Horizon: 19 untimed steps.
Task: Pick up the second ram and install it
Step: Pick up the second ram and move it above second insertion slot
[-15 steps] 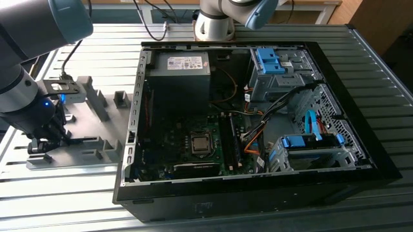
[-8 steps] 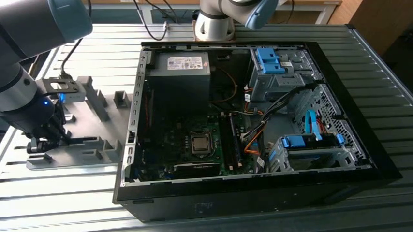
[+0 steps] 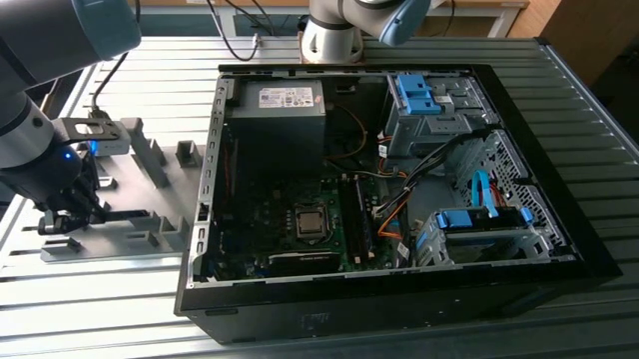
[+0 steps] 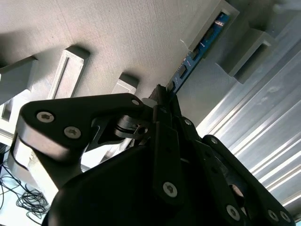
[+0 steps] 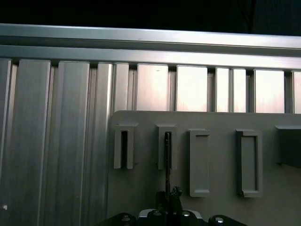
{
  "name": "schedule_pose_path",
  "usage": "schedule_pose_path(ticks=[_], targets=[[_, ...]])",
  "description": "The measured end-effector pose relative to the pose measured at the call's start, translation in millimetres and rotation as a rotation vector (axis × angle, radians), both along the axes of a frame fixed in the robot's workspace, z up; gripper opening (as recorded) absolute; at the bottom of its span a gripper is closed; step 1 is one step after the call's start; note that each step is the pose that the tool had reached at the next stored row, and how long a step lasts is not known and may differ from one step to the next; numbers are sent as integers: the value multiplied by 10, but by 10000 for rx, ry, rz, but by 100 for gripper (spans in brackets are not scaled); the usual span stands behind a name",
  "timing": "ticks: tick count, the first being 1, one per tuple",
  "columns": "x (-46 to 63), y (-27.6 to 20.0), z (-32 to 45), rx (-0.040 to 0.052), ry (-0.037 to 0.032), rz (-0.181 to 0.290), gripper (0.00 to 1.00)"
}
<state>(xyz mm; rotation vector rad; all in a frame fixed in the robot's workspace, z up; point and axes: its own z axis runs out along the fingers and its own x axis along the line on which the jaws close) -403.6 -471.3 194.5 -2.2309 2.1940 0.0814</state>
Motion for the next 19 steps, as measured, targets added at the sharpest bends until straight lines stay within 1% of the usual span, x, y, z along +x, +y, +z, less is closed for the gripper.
schedule_pose_path(ticks=[19], targets=[[0, 0, 41, -2, 3, 0, 14]])
